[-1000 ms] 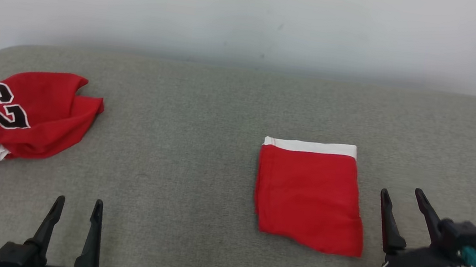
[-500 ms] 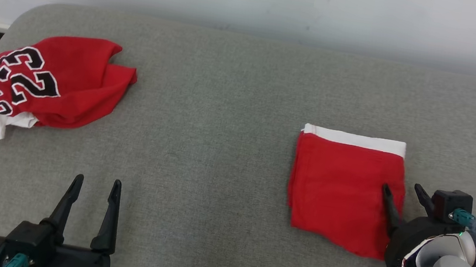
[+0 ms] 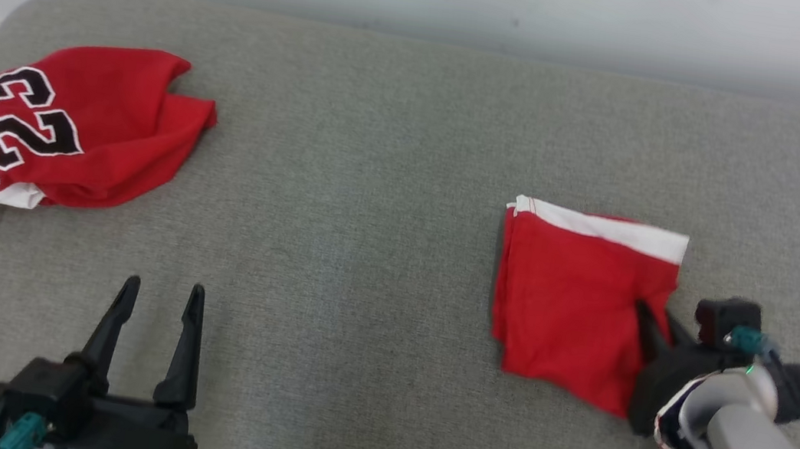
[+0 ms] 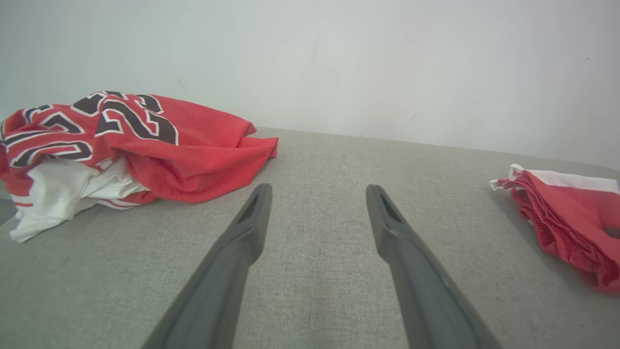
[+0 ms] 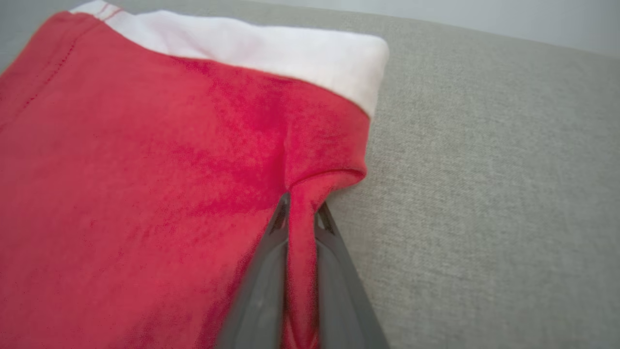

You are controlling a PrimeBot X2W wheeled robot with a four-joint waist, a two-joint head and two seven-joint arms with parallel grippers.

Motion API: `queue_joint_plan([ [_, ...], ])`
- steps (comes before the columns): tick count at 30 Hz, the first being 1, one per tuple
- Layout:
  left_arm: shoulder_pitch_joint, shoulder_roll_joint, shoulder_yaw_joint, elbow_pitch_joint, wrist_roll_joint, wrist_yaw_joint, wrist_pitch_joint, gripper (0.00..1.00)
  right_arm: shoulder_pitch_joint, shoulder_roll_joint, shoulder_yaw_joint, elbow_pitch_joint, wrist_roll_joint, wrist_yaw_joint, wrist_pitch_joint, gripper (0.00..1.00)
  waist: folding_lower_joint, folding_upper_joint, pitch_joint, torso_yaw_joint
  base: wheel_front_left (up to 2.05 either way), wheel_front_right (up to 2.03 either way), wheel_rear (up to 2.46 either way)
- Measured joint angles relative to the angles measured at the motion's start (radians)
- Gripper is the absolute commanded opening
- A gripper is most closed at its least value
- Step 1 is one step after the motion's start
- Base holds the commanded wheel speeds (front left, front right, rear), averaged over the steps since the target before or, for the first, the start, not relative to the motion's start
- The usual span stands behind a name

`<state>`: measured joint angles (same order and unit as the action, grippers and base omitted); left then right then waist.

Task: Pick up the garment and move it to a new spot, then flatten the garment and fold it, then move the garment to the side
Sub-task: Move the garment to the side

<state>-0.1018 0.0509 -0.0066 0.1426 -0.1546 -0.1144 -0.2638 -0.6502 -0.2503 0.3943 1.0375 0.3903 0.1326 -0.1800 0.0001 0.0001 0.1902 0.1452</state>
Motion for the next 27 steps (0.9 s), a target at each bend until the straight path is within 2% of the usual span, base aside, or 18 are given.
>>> queue_joint_plan([
  [7,-0.08,0.0,-0.015,-0.04,0.0,-0.001,0.0,1.0,-0.165,-0.109,0.144,-0.041,-0.015,0.0,0.044,0.0,0.0002,0.0,0.077,-0.037,0.0,0.0,0.0],
  [14,-0.175,0.002,-0.022,-0.105,0.03,-0.008,0.0,1.0,-0.344,-0.266,0.271,-0.122,-0.007,0.0,0.093,0.0,0.0002,0.0001,0.204,-0.088,0.0,0.0,0.0],
  [19,-0.209,0.019,-0.016,-0.152,0.042,-0.009,0.0,1.0,-0.432,-0.376,0.324,-0.166,0.026,0.0,0.11,0.0,0.0003,0.0002,0.297,-0.135,0.0,0.0,0.0],
  [27,-0.224,0.072,-0.017,-0.218,0.059,-0.013,0.0,1.0,-0.552,-0.5,0.361,-0.223,0.048,0.0,0.128,0.0,0.0001,0.0002,0.41,-0.244,0.0,0.0,0.0],
])
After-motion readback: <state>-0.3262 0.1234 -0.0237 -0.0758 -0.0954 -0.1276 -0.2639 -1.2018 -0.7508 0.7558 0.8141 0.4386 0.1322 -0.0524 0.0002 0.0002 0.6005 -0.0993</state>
